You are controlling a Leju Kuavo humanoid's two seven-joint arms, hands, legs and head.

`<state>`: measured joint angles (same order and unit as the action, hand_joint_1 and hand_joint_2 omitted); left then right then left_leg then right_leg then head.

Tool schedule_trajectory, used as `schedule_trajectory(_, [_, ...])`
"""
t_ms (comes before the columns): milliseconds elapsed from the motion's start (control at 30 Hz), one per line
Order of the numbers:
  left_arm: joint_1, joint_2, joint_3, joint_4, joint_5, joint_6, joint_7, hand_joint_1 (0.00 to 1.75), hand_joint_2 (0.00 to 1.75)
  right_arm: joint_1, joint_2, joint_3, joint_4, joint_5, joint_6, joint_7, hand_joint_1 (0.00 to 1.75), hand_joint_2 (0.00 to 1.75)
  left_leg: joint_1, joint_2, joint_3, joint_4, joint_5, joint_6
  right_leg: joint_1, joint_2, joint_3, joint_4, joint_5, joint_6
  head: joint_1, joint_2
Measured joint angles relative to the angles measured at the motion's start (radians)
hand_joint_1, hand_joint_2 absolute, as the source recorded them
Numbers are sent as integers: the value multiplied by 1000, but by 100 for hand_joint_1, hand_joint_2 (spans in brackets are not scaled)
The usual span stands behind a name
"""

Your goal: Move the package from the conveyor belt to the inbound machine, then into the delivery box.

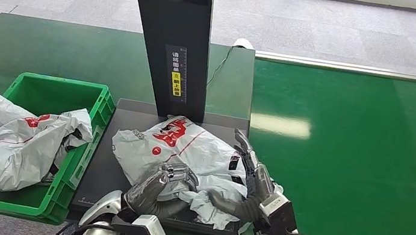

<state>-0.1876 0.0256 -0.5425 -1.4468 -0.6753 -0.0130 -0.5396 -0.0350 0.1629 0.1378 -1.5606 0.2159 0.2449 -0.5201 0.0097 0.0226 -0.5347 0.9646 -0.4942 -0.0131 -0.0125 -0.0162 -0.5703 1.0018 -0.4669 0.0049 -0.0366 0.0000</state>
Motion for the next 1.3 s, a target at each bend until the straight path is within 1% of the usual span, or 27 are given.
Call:
schedule_trajectory(267, [4,-1,11,-9,-1,11,-1,175,175,0,0,-5,0,0,1,0,0,175,0,0,0,0,0,0,0,0,0,0,0,0,0,0])
schedule_trajectory(400, [15,-7,33,-17,-41,104,21,175,175,0,0,-7,0,0,1,0,0,175,0,0,0,0,0,0,0,0,0,0,0,0,0,0])
schedule_trajectory(467, [23,-9,51,-25,-47,135,25,175,175,0,0,-8,0,0,2,-2,0,175,0,0,0,0,0,0,0,0,0,0,0,0,0,0])
schedule_trajectory(567, [42,-21,85,-49,-60,190,17,175,175,0,0,-9,0,0,4,-4,0,175,0,0,0,0,0,0,0,0,0,0,0,0,0,0])
schedule_trajectory(667, [55,-33,116,-81,-113,277,9,175,175,-1,0,-9,0,0,6,-5,0,175,0,0,-1,0,0,0,0,0,0,0,0,0,0,0])
schedule_trajectory(733, [60,-37,131,-101,-145,313,9,175,175,-1,0,-9,0,0,7,-6,0,175,0,0,-1,0,0,0,0,0,0,0,0,0,0,0])
schedule_trajectory(1200, [81,-46,160,-144,-164,334,9,175,175,-1,0,-10,0,-1,7,-7,0,175,0,0,-1,0,0,0,0,0,0,0,0,0,0,0])
schedule_trajectory(1233, [82,-46,162,-144,-179,349,9,175,175,-1,0,-10,0,-1,7,-7,0,175,0,0,-1,0,0,0,0,0,0,0,0,0,0,0])
schedule_trajectory(1300, [84,-48,167,-148,-237,419,11,175,175,-1,0,-10,0,-2,8,-7,0,175,0,0,-1,0,0,0,0,0,0,0,0,0,0,0])
